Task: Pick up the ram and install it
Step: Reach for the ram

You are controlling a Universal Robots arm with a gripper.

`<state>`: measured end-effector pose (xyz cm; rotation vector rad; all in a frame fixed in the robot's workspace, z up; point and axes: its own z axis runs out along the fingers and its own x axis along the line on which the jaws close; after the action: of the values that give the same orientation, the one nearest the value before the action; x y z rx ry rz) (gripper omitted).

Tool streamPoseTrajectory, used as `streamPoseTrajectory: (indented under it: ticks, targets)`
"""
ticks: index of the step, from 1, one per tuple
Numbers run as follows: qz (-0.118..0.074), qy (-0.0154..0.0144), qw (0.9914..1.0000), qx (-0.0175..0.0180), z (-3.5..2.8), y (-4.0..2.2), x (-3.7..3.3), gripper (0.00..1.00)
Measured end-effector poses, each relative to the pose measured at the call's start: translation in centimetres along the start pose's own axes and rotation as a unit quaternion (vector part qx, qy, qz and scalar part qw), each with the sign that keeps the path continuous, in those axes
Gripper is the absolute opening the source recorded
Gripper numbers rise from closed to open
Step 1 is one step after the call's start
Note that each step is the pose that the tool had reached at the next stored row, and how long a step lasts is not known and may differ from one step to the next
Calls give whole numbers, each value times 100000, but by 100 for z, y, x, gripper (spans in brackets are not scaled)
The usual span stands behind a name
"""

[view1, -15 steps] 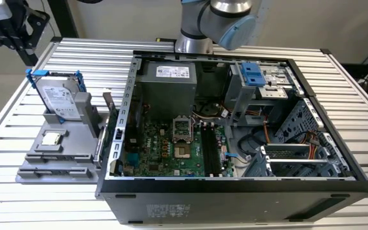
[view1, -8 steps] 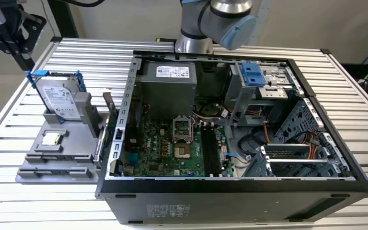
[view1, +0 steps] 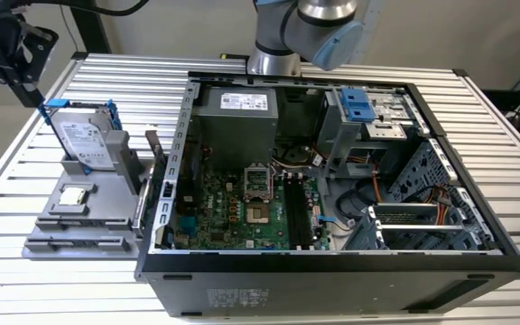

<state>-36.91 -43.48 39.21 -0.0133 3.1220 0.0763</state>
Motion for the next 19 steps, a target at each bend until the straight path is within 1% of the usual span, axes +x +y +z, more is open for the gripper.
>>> streamPoseTrajectory:
  ticks: [12, 19]
  targets:
    - [283, -12, 100000, 6, -6, -237, 13, 0]
    - [476, -26, 99999, 7, -10, -416, 16, 0]
